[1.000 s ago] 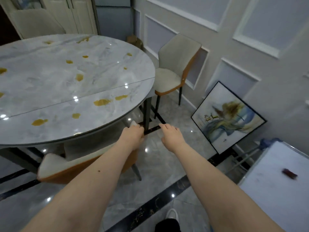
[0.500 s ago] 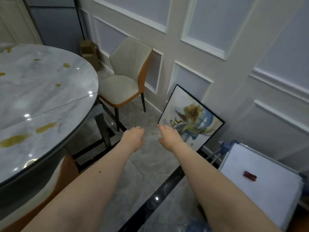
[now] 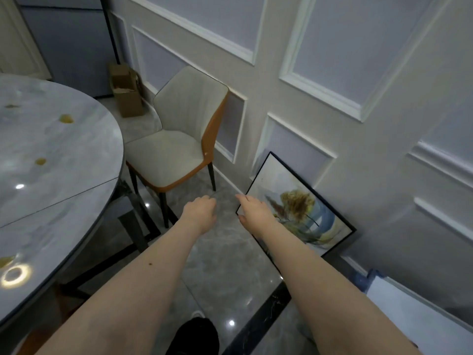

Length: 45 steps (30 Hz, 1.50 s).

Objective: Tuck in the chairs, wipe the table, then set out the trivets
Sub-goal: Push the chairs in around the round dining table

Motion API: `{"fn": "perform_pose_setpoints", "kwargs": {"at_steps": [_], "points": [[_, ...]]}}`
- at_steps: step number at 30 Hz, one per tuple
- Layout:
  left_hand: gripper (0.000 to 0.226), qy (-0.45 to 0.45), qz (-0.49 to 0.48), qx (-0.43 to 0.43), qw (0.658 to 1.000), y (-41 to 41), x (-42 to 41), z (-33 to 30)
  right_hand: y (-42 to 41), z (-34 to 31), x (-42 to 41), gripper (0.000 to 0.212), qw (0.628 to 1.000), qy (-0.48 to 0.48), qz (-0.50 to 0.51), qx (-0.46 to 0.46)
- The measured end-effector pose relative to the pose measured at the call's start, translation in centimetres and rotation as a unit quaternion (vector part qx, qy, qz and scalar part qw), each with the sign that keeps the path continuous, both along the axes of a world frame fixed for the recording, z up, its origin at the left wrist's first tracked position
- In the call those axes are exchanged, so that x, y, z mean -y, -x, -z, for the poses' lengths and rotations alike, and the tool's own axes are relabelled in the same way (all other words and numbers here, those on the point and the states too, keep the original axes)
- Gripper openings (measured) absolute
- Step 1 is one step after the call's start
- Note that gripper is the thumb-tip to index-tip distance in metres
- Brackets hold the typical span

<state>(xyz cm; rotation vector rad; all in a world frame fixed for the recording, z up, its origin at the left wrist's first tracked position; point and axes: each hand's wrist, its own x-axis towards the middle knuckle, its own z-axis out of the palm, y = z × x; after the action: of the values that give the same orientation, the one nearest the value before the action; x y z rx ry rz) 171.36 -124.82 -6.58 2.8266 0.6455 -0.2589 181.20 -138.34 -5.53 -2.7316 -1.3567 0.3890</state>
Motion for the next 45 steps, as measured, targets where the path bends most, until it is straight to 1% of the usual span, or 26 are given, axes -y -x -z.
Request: {"fn": "perform_pose_setpoints", "kwargs": {"at_steps": [4, 7, 12, 17, 21, 25, 29, 34, 41, 43, 45], "points": [[0.03, 0.007, 0.001, 0.004, 1.0, -6.3, -5.3, -0.1, -6.2, -0.7, -5.5, 0.057, 1.0, 0.008, -0.003, 0.002], [0.033, -0.002, 0.007, 0.009, 1.0, -10.8, -8.4, -0.9, -10.5, -1.3, -8.4, 0.057, 1.0, -0.007, 0.01, -0.008], [0.034, -0.001, 0.023, 0.002, 1.0, -17.4, -12.7, -0.8, -17.3, -1.1, -12.5, 0.055, 1.0, -0.001, 0.03, -0.004], [0.031, 0.029, -0.005, 0.0, 1.0, -23.6, -17.8, 0.1, -24.2, -0.1, -17.6, 0.056, 1.0, -0.01, 0.013, -0.018], [0.028, 0.031, -0.038, 0.011, 0.999, -30.0, -22.2, 0.0, -30.6, 0.2, -23.0, 0.058, 0.999, -0.03, -0.009, -0.034], [0.03, 0.038, -0.085, 0.024, 0.995, -36.0, -26.5, -0.6, -37.3, 0.1, -28.4, 0.057, 0.998, -0.025, -0.038, -0.044], [0.034, 0.046, -0.104, 0.034, 0.993, -40.4, -30.2, -0.8, -42.3, -0.2, -32.7, 0.052, 0.998, -0.02, -0.055, -0.021], [0.036, 0.058, -0.133, 0.018, 0.989, -45.4, -35.4, -0.2, -47.7, -0.2, -38.4, 0.055, 0.997, -0.015, -0.075, -0.007], [0.043, 0.088, -0.122, -0.012, 0.989, -51.7, -41.4, 2.4, -54.8, 0.5, -46.5, 0.048, 0.995, -0.033, -0.089, 0.041], [0.042, 0.084, -0.12, -0.03, 0.989, -53.1, -42.4, 3.1, -56.2, 0.7, -48.7, 0.046, 0.994, -0.047, -0.086, 0.046], [0.042, 0.088, -0.122, -0.037, 0.988, -54.2, -43.1, 3.9, -57.0, 0.8, -50.4, 0.046, 0.995, -0.051, -0.081, 0.031]]}}
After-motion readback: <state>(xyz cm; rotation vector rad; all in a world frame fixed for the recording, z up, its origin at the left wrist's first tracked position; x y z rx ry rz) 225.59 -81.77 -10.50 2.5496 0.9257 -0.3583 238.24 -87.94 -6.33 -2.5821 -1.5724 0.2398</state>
